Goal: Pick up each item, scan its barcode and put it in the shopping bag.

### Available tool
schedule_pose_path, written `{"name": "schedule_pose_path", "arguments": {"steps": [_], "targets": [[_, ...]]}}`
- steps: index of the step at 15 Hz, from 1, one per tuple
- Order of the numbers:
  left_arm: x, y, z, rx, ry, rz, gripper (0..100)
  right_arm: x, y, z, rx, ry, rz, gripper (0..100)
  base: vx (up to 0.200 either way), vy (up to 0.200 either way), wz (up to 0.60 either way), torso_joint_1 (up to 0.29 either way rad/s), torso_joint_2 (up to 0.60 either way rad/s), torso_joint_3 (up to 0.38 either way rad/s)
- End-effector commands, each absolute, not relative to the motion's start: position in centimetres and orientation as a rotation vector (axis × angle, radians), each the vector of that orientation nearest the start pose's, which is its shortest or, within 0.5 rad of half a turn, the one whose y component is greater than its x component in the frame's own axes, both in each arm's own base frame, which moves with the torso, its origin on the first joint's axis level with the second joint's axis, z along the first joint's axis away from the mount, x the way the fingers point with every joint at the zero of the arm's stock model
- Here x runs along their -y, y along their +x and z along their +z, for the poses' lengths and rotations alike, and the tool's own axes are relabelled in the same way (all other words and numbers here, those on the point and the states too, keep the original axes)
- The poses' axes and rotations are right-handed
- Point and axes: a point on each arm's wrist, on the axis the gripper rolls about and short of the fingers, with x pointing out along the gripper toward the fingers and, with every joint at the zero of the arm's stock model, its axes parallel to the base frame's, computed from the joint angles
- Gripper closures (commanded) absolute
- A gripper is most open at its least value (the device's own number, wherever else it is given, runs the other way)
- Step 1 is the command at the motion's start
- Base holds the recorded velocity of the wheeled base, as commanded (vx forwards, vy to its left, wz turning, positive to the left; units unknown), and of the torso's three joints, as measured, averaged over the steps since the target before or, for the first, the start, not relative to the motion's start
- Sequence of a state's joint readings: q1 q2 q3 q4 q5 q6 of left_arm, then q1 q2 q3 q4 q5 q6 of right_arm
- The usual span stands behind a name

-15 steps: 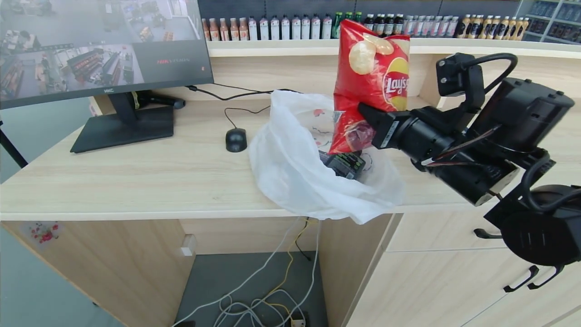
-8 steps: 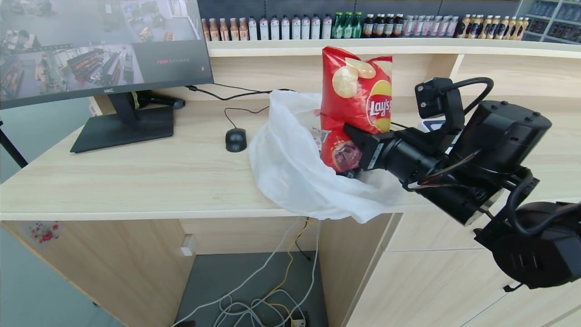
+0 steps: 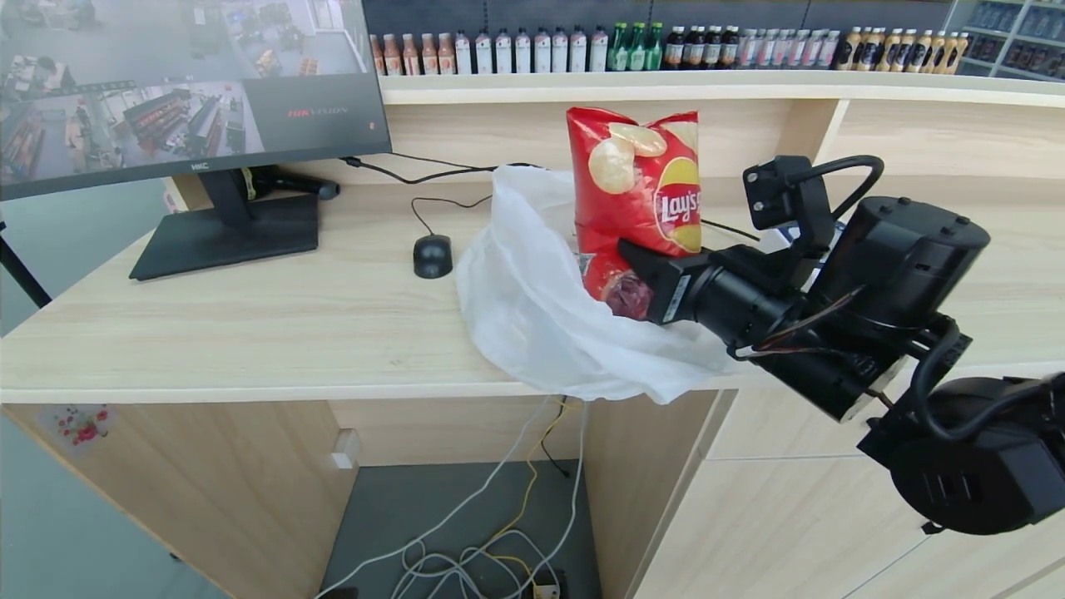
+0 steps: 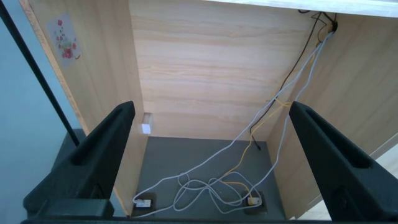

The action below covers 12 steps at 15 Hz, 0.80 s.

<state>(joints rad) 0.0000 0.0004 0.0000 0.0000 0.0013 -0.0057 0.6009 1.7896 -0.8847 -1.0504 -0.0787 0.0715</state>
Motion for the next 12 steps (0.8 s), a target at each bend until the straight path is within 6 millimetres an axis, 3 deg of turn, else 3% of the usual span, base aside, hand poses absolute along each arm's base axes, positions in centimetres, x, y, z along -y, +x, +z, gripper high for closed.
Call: {"name": "schedule_pose_path", "arguments": {"steps": [1, 8, 9, 12], "targets": [[0.00, -2.28, 7.55, 0.000, -0.006, 0.002, 0, -19.32, 28.24, 20.73, 0.097, 0.096, 0.541, 100, 0.000, 0.000, 0.00, 0.000, 0.00, 0.000], [0.00, -2.28, 7.55, 0.000, -0.008, 0.002, 0, -19.87, 28.83, 20.62, 0.117, 0.087, 0.570, 100, 0.000, 0.000, 0.00, 0.000, 0.00, 0.000], [0.00, -2.28, 7.55, 0.000, -0.008, 0.002, 0, -19.82, 28.75, 20.64, 0.117, 0.087, 0.570, 0, 0.000, 0.000, 0.00, 0.000, 0.00, 0.000], [0.00, -2.28, 7.55, 0.000, -0.008, 0.002, 0, -20.17, 28.52, 20.39, 0.107, 0.094, 0.582, 0, 0.000, 0.000, 0.00, 0.000, 0.00, 0.000]]}}
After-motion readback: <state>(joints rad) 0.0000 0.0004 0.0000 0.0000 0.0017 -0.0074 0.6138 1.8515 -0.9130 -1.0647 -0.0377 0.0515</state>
